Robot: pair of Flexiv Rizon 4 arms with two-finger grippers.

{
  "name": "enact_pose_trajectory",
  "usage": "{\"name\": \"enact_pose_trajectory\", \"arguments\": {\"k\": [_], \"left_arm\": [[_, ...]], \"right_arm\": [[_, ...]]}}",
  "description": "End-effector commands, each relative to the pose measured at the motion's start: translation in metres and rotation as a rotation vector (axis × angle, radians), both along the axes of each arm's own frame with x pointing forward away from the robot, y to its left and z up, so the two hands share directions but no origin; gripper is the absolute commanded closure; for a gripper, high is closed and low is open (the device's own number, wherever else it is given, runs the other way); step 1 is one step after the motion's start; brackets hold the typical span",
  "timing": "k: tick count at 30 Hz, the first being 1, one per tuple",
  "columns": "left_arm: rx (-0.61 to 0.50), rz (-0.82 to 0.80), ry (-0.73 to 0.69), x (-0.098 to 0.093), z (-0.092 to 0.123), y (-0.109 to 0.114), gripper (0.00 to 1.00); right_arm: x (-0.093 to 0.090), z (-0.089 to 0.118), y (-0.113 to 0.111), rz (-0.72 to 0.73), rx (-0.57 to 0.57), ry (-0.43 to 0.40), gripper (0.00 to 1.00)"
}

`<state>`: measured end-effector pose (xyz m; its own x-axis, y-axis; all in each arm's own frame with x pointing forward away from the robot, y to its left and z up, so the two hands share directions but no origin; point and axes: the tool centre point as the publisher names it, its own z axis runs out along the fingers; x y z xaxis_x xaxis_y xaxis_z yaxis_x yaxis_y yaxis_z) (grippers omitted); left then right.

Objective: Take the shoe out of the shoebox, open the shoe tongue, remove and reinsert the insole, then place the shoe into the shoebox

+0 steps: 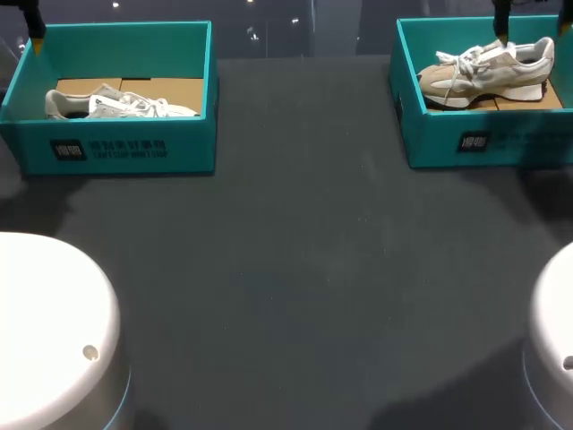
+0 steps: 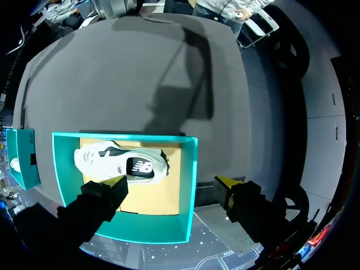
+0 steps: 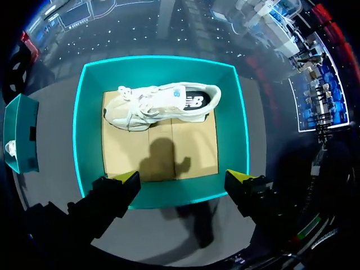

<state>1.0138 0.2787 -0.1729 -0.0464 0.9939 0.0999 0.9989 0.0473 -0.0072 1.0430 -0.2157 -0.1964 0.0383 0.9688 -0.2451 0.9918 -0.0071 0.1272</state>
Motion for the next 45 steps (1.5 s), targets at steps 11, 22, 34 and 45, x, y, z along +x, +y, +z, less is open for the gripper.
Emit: {"name": "enact_pose_trajectory", "arguments": {"k": [11,22,34,45], "left_arm": [[0.001,-0.001,-0.001,-0.001,0.000,0.001,0.00],[0.001,-0.001,-0.001,-0.001,0.000,0.001,0.00],[0.001,-0.001,-0.001,-0.001,0.000,0.001,0.00],[0.001,-0.001,-0.001,-0.001,0.000,0.001,0.00]], "right_arm": [[0.049,-0.015,-0.029,0.062,0.059,-0.001,0.00],[0.074,-0.036,-0.050,0.044,0.031,0.002,0.00],[0.112,-0.068,-0.085,0.045,0.023,0.035,0.00],[0.125,-0.092,-0.095,0.039,0.032,0.076,0.08]]}}
